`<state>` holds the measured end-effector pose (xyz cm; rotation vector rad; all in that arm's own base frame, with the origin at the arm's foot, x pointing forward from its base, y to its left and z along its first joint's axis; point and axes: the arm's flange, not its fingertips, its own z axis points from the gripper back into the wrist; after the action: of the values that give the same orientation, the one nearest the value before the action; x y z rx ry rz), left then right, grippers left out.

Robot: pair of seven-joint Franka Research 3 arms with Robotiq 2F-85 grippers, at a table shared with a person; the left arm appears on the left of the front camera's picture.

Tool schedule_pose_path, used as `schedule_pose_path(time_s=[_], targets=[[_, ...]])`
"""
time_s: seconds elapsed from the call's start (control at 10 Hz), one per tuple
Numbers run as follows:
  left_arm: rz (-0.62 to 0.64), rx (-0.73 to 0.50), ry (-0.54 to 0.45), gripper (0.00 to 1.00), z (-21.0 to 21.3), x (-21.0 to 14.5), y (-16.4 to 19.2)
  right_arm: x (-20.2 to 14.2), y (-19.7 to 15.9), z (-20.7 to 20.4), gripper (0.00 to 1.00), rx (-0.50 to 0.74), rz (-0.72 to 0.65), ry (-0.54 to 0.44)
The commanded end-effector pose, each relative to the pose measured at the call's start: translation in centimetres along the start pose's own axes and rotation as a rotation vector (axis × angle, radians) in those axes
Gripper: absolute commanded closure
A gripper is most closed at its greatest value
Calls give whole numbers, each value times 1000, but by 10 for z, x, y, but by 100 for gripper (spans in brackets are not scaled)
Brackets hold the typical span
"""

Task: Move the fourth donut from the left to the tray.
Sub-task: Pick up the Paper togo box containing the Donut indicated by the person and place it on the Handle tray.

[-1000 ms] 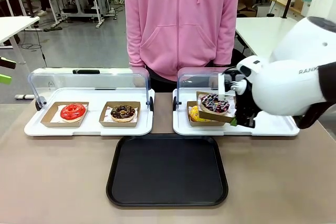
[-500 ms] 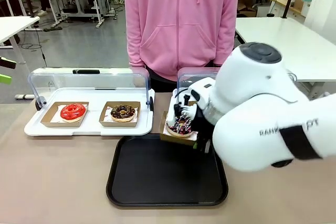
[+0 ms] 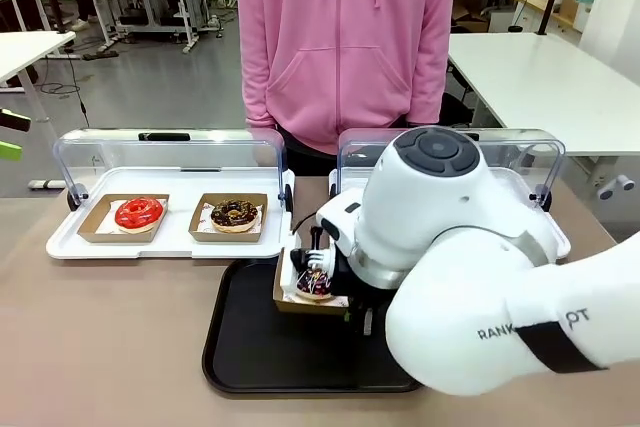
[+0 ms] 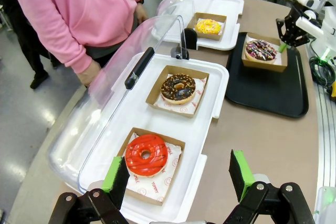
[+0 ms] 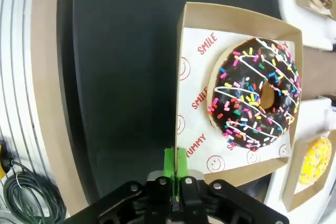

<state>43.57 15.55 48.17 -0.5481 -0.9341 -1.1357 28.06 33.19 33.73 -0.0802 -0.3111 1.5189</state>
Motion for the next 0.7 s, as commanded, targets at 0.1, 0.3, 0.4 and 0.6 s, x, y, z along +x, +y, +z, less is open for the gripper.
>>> schedule_pose_path(time_s=[0.1,0.3,0.4,0.6], targets=[[8,-6,7,0,1,2,-2,-26,39,-15,98,-37,14,13],[8,-6,7,0,1,2,-2,-26,42,-22,98,-18,36,26],[8,-6,7,0,1,2,-2,-27,42,-24,98,-13,37,30],[8,-6,7,0,1,2,-2,-31,42,-29,98,-5,35,34]])
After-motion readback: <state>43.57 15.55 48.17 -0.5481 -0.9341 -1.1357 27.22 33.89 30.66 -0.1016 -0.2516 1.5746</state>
